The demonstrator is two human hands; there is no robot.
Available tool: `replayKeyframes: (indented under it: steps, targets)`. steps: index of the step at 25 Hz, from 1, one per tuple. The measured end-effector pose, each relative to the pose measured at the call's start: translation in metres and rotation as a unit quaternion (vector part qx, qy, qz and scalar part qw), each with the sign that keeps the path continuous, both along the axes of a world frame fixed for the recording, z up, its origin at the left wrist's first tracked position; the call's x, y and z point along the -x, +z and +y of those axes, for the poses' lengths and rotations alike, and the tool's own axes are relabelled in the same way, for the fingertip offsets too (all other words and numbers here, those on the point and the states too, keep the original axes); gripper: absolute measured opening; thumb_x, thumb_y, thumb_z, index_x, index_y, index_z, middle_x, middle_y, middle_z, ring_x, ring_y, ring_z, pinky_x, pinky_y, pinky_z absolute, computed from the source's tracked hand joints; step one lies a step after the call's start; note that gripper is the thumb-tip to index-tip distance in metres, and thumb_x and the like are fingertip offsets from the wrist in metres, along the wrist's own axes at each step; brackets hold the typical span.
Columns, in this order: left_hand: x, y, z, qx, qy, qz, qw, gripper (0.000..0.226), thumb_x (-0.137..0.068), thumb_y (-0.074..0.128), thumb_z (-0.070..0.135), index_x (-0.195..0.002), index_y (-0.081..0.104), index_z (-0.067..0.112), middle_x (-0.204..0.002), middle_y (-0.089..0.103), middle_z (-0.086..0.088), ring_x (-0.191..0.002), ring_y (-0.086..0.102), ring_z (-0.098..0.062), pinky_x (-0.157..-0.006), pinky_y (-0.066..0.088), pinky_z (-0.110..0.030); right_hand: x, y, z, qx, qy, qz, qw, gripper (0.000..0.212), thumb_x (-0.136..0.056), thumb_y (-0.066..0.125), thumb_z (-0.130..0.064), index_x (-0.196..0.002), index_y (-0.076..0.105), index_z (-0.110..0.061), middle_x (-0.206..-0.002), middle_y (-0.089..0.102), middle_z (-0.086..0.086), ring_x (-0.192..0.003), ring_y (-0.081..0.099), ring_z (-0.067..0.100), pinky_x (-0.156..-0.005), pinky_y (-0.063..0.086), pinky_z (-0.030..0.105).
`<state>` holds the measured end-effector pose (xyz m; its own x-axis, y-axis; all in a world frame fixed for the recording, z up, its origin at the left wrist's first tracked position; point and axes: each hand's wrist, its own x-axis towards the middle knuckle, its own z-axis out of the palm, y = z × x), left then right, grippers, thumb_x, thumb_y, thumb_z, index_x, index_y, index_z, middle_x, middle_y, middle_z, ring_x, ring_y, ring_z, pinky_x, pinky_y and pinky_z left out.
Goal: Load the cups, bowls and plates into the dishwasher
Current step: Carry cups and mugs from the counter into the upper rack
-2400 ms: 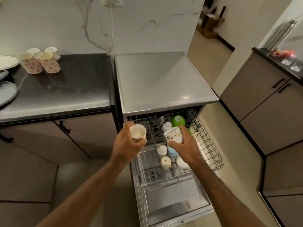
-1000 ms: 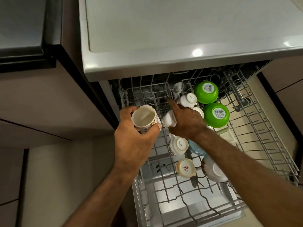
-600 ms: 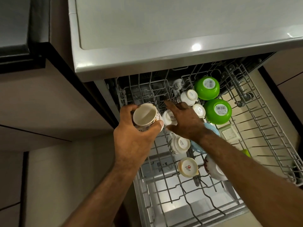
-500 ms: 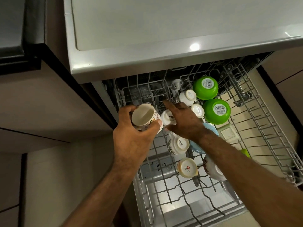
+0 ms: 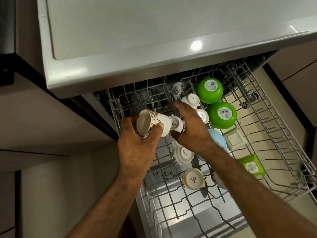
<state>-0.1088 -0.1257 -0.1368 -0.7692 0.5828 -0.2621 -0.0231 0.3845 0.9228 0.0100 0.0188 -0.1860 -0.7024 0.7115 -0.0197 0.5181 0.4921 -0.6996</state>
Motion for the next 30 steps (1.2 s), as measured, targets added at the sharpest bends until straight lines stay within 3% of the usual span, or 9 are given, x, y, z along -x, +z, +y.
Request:
replayKeyframes:
  steps: [2, 5, 8, 11, 13, 15, 19, 24, 30]
  targets:
    - [-0.001, -0.006, 0.004, -0.011, 0.010, -0.034, 0.999, 0.055, -0.080, 0.082, 0.043, -0.123, 0.057, 0.019, -0.110, 0.071, 0.005, -0.096, 0.071, -0.009, -0.071, 0.058, -0.015, 0.001, 0.010, -0.007, 0.182, -0.006, 0.089, 0.979, 0.100, -0.068, 0.083, -0.010, -0.152, 0.032, -0.024, -0.151, 0.048, -0.002, -0.138, 0.046, 0.011, -0.113, 0.039, 0.031]
    - [-0.002, -0.010, 0.010, -0.042, 0.030, -0.102, 0.993, 0.057, -0.075, 0.077, 0.051, -0.121, 0.062, 0.021, -0.111, 0.073, 0.004, -0.100, 0.073, -0.013, -0.084, 0.062, -0.038, 0.000, 0.018, -0.011, 0.371, -0.006, 0.179, 0.911, 0.100, -0.068, 0.080, 0.005, -0.152, 0.032, -0.020, -0.138, 0.059, 0.006, -0.124, 0.061, 0.022, -0.101, 0.050, 0.044]
    - [-0.003, -0.005, 0.015, -0.087, 0.074, -0.212, 0.971, 0.040, -0.089, 0.077, 0.032, -0.124, 0.063, 0.019, -0.116, 0.071, 0.003, -0.099, 0.074, -0.012, -0.080, 0.061, -0.029, 0.002, 0.023, -0.008, 0.417, -0.030, 0.193, 0.888, 0.096, -0.072, 0.078, 0.012, -0.152, 0.033, -0.016, -0.132, 0.064, 0.007, -0.109, 0.068, 0.024, -0.087, 0.056, 0.042]
    - [-0.003, -0.010, 0.021, -0.075, 0.064, -0.219, 0.971, 0.045, -0.095, 0.070, 0.037, -0.134, 0.057, 0.019, -0.123, 0.068, 0.001, -0.100, 0.073, -0.008, -0.080, 0.060, -0.026, 0.005, 0.024, 0.000, 0.391, -0.061, 0.211, 0.894, 0.097, -0.067, 0.082, 0.004, -0.150, 0.036, -0.015, -0.128, 0.066, 0.009, -0.107, 0.067, 0.029, -0.090, 0.057, 0.047]
    - [-0.002, -0.012, 0.022, -0.048, 0.045, -0.161, 0.985, 0.076, -0.087, 0.068, 0.060, -0.151, 0.041, 0.029, -0.144, 0.058, 0.004, -0.122, 0.063, -0.009, -0.101, 0.054, -0.036, 0.012, 0.026, 0.012, 0.346, -0.086, 0.196, 0.914, 0.095, -0.068, 0.084, 0.006, -0.149, 0.037, -0.014, -0.123, 0.068, 0.005, -0.100, 0.068, 0.019, -0.085, 0.058, 0.040]
    - [-0.001, -0.010, 0.021, -0.044, 0.044, -0.119, 0.991, 0.094, -0.085, 0.064, 0.067, -0.161, 0.023, 0.030, -0.162, 0.037, 0.008, -0.142, 0.041, -0.003, -0.115, 0.040, -0.030, 0.024, 0.027, 0.029, 0.254, -0.107, 0.133, 0.952, 0.094, -0.069, 0.087, 0.003, -0.147, 0.040, -0.018, -0.118, 0.069, -0.006, -0.095, 0.068, 0.004, -0.082, 0.058, 0.027]
    - [0.001, -0.009, 0.019, -0.038, 0.036, -0.059, 0.997, 0.094, -0.085, 0.057, 0.060, -0.162, 0.020, 0.023, -0.160, 0.032, 0.011, -0.106, 0.036, 0.037, -0.095, 0.040, -0.002, 0.051, 0.022, 0.052, -0.011, -0.072, -0.052, 0.996, 0.087, -0.063, 0.087, -0.023, -0.140, 0.048, -0.027, -0.118, 0.070, -0.009, -0.104, 0.068, 0.016, -0.087, 0.055, 0.031]
    - [-0.003, -0.005, 0.017, -0.026, 0.027, -0.040, 0.998, 0.079, -0.092, 0.058, 0.053, -0.160, 0.027, 0.026, -0.154, 0.042, 0.002, -0.095, 0.050, 0.031, -0.071, 0.044, 0.001, 0.073, 0.015, 0.058, -0.078, -0.033, -0.136, 0.987, 0.071, -0.070, 0.084, -0.025, -0.133, 0.051, -0.027, -0.115, 0.070, 0.002, -0.105, 0.066, 0.032, -0.078, 0.045, 0.031]
    - [-0.006, 0.000, 0.012, -0.023, -0.008, -0.032, 0.999, 0.079, -0.089, 0.055, 0.060, -0.158, 0.030, 0.031, -0.153, 0.046, 0.005, -0.115, 0.057, 0.004, -0.078, 0.047, -0.002, 0.076, 0.001, 0.061, -0.068, -0.020, -0.147, 0.987, 0.069, -0.074, 0.085, -0.030, -0.133, 0.050, -0.028, -0.122, 0.068, 0.002, -0.114, 0.061, 0.032, -0.084, 0.048, 0.035]
